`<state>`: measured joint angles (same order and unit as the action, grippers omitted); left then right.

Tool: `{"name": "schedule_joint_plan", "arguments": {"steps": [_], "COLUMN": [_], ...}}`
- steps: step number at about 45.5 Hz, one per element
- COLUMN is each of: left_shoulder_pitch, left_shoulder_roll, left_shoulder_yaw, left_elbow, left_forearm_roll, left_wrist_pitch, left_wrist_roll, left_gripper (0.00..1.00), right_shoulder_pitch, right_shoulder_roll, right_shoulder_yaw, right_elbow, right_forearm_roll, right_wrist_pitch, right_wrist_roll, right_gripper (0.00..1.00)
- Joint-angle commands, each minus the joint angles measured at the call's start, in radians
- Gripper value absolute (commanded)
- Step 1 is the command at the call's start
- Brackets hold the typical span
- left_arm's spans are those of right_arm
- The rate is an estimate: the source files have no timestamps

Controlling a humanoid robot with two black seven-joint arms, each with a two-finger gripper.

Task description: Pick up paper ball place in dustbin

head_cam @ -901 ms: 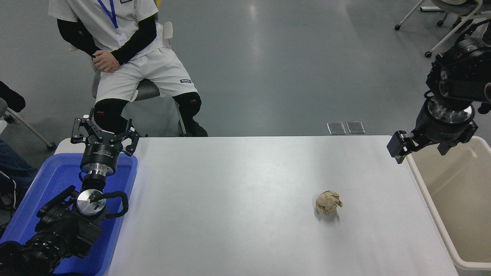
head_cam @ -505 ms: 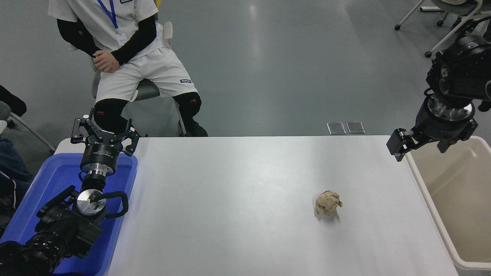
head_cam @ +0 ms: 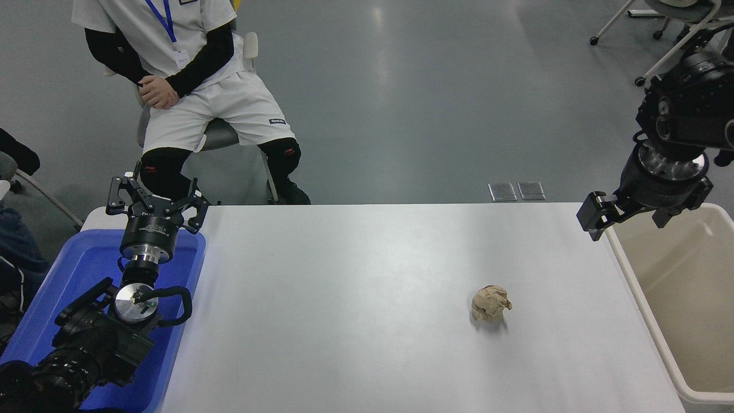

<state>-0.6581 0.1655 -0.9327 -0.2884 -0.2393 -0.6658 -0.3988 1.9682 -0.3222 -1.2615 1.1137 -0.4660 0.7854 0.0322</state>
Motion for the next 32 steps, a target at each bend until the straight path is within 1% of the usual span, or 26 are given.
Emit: {"name": "schedule_joint_plan", "arguments": {"steps": [1,15,22,32], "left_shoulder_pitch": [0.000,0.000,0.000,0.000], "left_shoulder_roll": [0.000,0.000,0.000,0.000], "left_shoulder_yaw": [0.000,0.000,-0.001,0.000], "left_elbow": [0.000,0.000,0.000,0.000], "left_forearm_roll": [0.000,0.000,-0.001,-0.001], "left_wrist_pitch": [0.000,0.000,0.000,0.000], "left_wrist_roll": [0.000,0.000,0.000,0.000], "left_gripper": [0.99,0.99,0.99,0.99], "right_shoulder_pitch": [0.001,0.001,-0.003,-0.014], "right_shoulder_roll": [0.000,-0.001,-0.008,-0.005], "right_shoulder_yaw": [0.008,0.019,0.152,0.175], "right_elbow": [0.000,-0.002,-0.035,-0.040], "right_forearm_roll": [0.000,0.000,0.001,0.001], "right_wrist_pitch": [0.000,0.000,0.000,0.000], "right_wrist_roll": [0.000,0.000,0.000,0.000], "right_gripper": [1.00,1.00,1.00,1.00]}}
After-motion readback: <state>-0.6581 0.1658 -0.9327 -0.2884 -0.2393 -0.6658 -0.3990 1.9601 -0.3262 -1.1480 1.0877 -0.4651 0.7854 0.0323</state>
